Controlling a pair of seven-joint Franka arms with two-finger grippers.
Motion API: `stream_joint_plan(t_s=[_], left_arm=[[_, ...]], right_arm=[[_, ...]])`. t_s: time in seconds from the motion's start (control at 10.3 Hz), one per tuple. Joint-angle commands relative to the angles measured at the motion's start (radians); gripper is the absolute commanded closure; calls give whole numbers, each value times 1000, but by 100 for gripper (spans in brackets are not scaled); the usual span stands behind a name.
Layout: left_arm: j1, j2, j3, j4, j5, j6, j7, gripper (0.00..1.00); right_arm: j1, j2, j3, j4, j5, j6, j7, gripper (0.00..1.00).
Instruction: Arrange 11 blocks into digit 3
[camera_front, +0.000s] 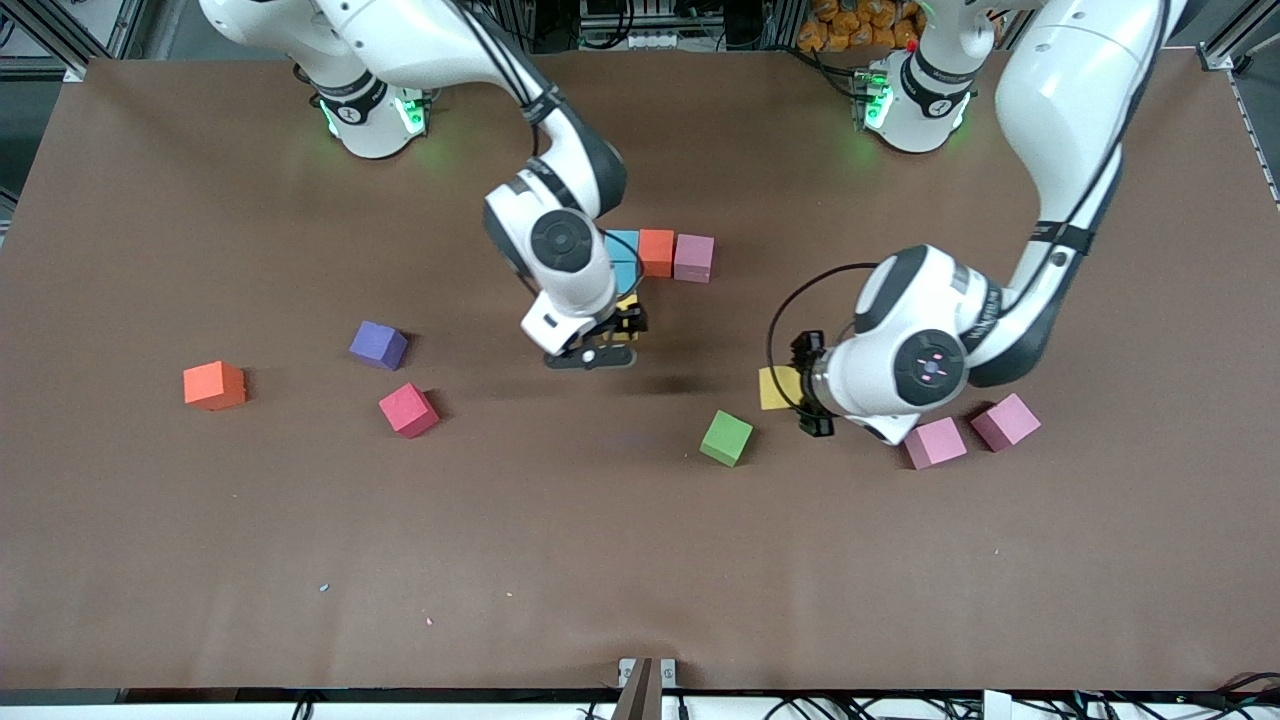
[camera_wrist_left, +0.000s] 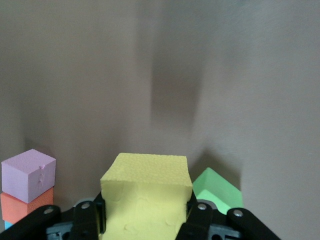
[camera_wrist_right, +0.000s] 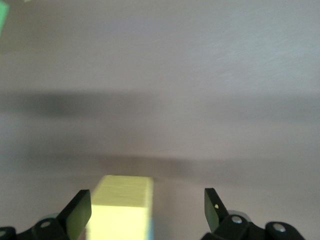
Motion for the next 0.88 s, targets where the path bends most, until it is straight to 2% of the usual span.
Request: stream_joint_plan(t_s=[0.0, 0.19, 0.39, 0.78], left_arm=[[-17, -140, -21, -144, -15, 53, -108, 100], [-71, -165, -47, -215, -3, 110, -194, 100], [-132, -162, -50, -258, 121, 148, -284, 100], [-174, -114, -50, -295, 155, 297, -349, 100]], right_arm=[[-94, -26, 5, -25, -27, -29, -140, 0], [-173, -28, 3, -25, -117, -79, -257, 0], [-228, -28, 3, -25, -181, -87, -343, 0], [-325, -43, 3, -40, -182, -84, -599, 0]])
